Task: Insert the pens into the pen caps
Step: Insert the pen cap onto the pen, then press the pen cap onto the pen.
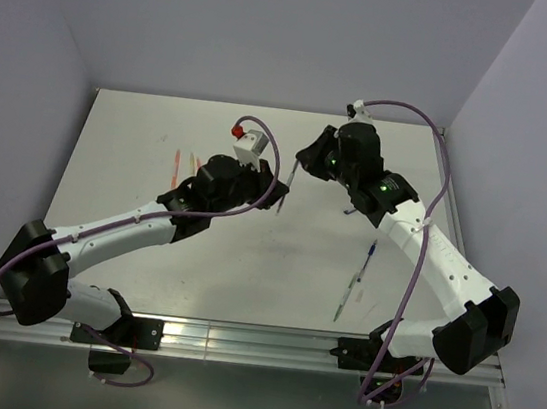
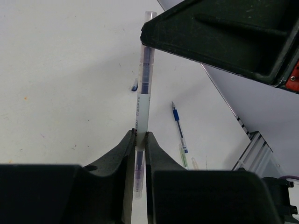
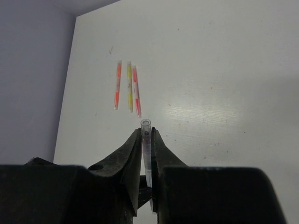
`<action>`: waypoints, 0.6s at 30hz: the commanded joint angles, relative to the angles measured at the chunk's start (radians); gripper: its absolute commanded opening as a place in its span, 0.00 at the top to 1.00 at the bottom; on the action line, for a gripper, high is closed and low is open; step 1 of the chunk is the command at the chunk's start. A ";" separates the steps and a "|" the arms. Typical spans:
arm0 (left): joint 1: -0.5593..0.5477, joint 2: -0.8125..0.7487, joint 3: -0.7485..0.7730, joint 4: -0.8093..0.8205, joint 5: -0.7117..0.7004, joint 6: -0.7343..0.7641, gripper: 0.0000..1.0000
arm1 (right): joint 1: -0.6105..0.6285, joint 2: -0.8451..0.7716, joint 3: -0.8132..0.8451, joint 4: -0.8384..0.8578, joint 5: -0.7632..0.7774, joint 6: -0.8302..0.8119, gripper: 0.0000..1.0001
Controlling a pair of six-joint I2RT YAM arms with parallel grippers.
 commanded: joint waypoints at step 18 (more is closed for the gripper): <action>0.019 -0.001 0.049 0.093 0.031 -0.015 0.75 | -0.027 0.002 0.027 -0.073 -0.125 0.026 1.00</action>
